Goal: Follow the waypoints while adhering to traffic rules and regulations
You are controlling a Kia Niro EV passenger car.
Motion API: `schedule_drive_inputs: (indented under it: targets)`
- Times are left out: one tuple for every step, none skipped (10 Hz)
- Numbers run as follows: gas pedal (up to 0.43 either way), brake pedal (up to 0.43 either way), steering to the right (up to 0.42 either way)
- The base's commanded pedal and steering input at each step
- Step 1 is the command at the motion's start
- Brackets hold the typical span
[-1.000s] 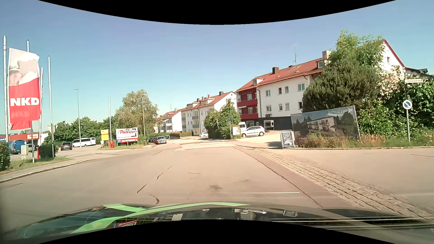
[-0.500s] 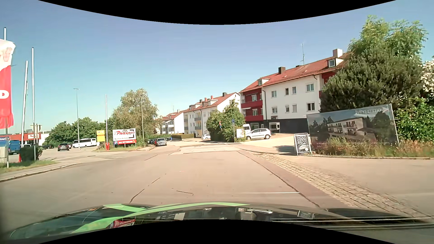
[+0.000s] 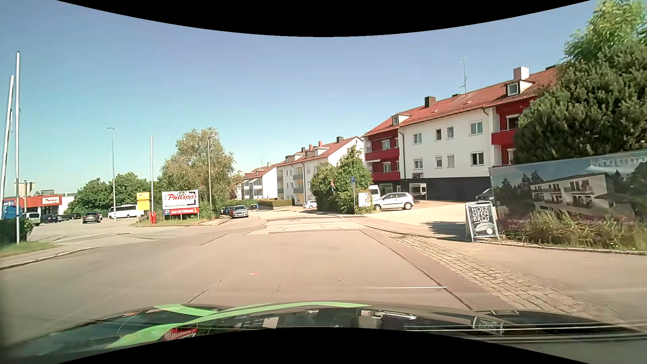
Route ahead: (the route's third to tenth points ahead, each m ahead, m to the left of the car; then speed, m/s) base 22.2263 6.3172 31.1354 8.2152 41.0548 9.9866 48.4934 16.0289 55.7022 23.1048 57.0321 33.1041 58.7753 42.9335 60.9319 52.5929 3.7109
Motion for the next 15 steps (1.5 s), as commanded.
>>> schedule_drive_inputs:
  targets:
    - [0.0, 0.055, -0.038]
    - [0.0, 0.055, -0.038]
    - [0.0, 0.055, -0.038]
    - [0.0, 0.049, -0.04]
    - [0.0, 0.024, -0.041]
    - [0.0, 0.018, -0.043]
    - [0.0, 0.018, -0.049]
    - [0.0, 0.024, -0.058]
    - [0.0, 0.024, -0.066]
    - [0.0, 0.018, -0.071]
    - [0.0, 0.012, -0.071]
    - [0.0, 0.018, -0.071]
    - [0.0, 0.018, -0.07]
    - [0.0, 0.024, -0.069]
    - [0.0, 0.024, -0.067]
